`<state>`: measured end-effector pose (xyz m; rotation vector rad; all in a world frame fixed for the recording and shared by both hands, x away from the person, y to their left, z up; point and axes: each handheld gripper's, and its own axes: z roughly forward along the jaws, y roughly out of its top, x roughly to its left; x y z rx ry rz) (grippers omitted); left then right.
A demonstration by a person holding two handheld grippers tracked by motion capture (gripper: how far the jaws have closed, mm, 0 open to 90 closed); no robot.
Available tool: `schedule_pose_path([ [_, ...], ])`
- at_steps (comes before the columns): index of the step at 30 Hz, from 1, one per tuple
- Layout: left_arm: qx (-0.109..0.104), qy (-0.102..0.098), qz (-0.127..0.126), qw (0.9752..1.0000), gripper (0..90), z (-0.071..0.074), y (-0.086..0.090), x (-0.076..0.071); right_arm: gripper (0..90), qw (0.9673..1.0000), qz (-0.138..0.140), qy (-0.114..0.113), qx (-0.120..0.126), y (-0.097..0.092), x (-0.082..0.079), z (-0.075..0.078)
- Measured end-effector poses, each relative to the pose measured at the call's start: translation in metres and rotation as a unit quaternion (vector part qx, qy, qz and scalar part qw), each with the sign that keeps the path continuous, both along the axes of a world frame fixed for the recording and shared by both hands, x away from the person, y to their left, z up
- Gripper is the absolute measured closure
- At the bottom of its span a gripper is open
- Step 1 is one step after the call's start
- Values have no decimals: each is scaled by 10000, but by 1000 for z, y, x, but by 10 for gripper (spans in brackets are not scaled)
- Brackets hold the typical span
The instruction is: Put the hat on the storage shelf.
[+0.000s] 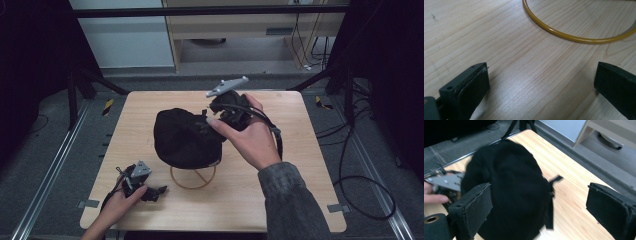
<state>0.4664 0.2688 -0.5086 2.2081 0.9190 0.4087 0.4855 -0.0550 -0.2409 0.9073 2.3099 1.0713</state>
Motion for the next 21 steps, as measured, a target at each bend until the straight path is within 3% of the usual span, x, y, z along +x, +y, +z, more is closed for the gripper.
schedule_pose_path([
  [7, 7, 3, -6, 10000, 0, 0, 0, 0, 99, 9996, -260, -70, -47, -39, -11, -26],
  [9, 2, -6, -4, 10000, 0, 0, 0, 0, 104, 9994, -354, -45, 14, -58, -17, -42],
  [14, -5, -5, -6, 10000, 0, 0, 0, 0, 108, 9987, -501, -28, 83, -78, -24, -64],
  [19, 4, 8, -10, 10000, 0, 0, 0, 0, 119, 9979, -626, 110, 83, -96, -31, -106],
  [20, 7, 5, -8, 10000, 0, 0, 0, 0, 119, 9979, -626, 110, 83, -96, -31, -106],
  [21, 6, 6, -11, 10000, 0, 0, 0, 0, 119, 9976, -663, 174, 63, -99, -33, -121],
])
